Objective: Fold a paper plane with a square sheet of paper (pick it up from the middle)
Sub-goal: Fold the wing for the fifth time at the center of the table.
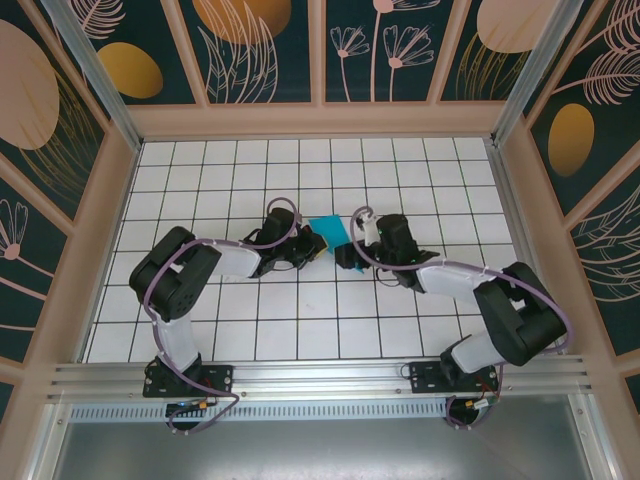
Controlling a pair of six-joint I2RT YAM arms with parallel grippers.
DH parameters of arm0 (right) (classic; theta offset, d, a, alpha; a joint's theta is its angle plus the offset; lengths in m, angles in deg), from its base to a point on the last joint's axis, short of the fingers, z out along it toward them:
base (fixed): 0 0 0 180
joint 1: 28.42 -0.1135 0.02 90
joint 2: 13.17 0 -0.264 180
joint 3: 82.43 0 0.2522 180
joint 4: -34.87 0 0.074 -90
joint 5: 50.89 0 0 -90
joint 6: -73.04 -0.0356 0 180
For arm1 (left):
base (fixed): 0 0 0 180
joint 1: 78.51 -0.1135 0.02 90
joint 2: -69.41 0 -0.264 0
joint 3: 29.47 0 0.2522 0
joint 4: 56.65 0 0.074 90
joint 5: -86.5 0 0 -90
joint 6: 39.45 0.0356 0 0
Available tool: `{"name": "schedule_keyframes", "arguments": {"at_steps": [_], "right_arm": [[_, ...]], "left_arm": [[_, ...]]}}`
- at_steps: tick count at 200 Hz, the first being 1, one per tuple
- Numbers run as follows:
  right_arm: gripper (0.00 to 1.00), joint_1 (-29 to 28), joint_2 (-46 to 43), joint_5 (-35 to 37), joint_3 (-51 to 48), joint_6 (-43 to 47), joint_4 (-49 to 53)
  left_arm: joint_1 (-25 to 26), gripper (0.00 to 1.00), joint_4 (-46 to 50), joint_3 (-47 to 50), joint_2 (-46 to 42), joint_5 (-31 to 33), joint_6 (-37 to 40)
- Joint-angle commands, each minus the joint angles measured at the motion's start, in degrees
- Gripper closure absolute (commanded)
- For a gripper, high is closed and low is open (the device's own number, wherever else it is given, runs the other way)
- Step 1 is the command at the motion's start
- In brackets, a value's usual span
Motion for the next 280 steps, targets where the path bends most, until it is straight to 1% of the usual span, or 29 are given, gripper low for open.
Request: {"name": "schedule_keyframes", "arguments": {"at_steps": [1, 17, 27, 74, 105, 125, 133, 151, 164, 169, 183, 191, 204, 215, 229, 256, 266, 280], "right_arm": [[0.29, -2.3, 0.7, 8.4, -3.33, 10.5, -8.3], [0.29, -4.67, 0.48, 10.85, -6.94, 15.41, -15.39], [0.29, -5.29, 0.68, 10.67, -8.36, 17.34, -18.92], [0.33, -8.7, 6.41, 14.0, -10.38, 26.5, -28.48], [0.41, -10.61, 11.45, 17.17, -9.58, 31.0, -33.36], [0.43, -11.53, 14.35, 20.31, -8.7, 33.0, -36.47], [0.46, -11.71, 15.43, 21.7, -8.35, 33.55, -37.8], [0.48, -11.98, 17.54, 23.7, -7.64, 34.39, -39.93], [0.51, -12.24, 18.64, 24.34, -7.39, 35.05, -41.11], [0.54, -12.38, 19.07, 24.68, -7.29, 35.33, -41.45], [0.57, -12.69, 20.0, 25.11, -7.02, 35.85, -42.1], [0.61, -12.8, 20.4, 25.23, -6.81, 36.0, -42.07], [0.67, -12.88, 20.84, 25.13, -6.71, 36.0, -42.23], [0.74, -12.86, 20.91, 24.93, -6.71, 35.9, -42.12], [0.77, -12.87, 20.81, 24.92, -6.91, 35.82, -42.22], [0.79, -12.88, 19.94, 24.13, -7.67, 35.37, -42.0], [0.82, -12.91, 19.64, 23.67, -7.9, 35.13, -41.73], [0.83, -12.78, 19.31, 23.07, -7.93, 34.59, -40.91]], "left_arm": [[0.23, 0.99, 2.44, 1.39, -3.39, 0.76, -0.63], [0.27, 0.98, 2.97, 2.12, -4.61, 0.92, -0.84], [0.31, 0.99, 3.5, 2.26, -5.09, 1.03, -0.89], [0.28, 0.98, 5.04, 1.43, -4.97, 1.22, -1.07], [0.21, 0.98, 5.39, 0.79, -4.35, 0.88, -1.37], [0.28, 0.97, 5.75, 0.51, -4.38, 0.81, -1.37], [0.22, 0.97, 5.91, 0.42, -4.39, 0.78, -1.41], [0.26, 0.97, 6.19, 0.33, -4.33, 0.72, -1.4], [0.26, 0.96, 6.35, 0.2, -4.19, 0.64, -1.49], [0.22, 0.96, 6.39, 0.23, -4.24, 0.63, -1.44], [0.17, 0.95, 6.63, 0.07, -4.24, 0.64, -1.39], [0.22, 0.95, 6.8, -0.25, -4.15, 0.54, -1.33], [0.26, 0.93, 7.38, -0.88, -4.04, 0.29, -0.82], [0.22, 0.91, 8.26, -1.54, -3.98, 0.11, -0.16], [0.06, 0.88, 9.55, -2.21, -4.14, 0.26, 0.84], [-0.64, 0.82, 10.57, -2.32, -4.6, 0.46, 1.61], [-0.98, 0.78, 10.72, -2.38, -4.77, 0.15, 1.96], [-1.78, 0.73, 11.38, -2.37, -5.39, 0.22, 2.66]]}}
